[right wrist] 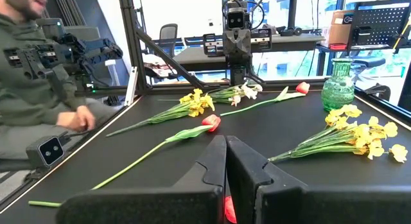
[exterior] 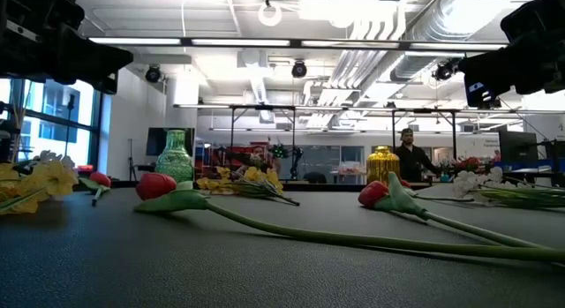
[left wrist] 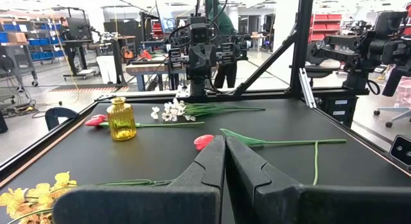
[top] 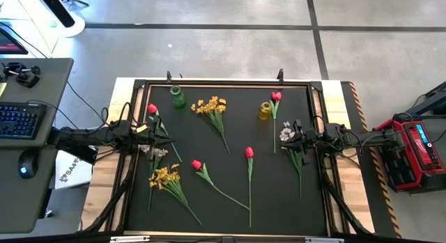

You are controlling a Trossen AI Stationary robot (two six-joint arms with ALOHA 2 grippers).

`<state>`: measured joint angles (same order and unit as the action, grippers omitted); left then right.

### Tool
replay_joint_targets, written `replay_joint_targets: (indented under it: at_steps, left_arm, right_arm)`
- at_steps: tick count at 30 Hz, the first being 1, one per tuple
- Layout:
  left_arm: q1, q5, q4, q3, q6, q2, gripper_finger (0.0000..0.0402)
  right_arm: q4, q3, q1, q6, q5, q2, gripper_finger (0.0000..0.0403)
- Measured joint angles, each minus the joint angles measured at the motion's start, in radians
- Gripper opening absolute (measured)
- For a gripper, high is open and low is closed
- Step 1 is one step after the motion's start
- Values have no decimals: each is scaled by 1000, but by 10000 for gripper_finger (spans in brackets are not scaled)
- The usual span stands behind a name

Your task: Sort flowers into vase by color

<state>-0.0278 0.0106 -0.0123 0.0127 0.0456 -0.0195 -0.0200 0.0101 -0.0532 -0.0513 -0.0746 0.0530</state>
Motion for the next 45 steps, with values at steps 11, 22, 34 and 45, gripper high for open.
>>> replay_joint_targets:
  at_steps: [11, 22, 34, 45]
  left_arm:
    - [0, 0, 0, 0, 0, 0, 0]
    - [0, 0, 0, 0, 0, 0, 0]
    - [0, 0, 0, 0, 0, 0, 0]
    - [0, 0, -11, 0, 71, 0, 0]
  right_arm:
    - [0, 0, 0, 0, 0, 0, 0]
    - [0, 0, 0, 0, 0, 0, 0]
    - [0, 0, 0, 0, 0, 0, 0]
    - [0, 0, 0, 2, 0, 0, 0]
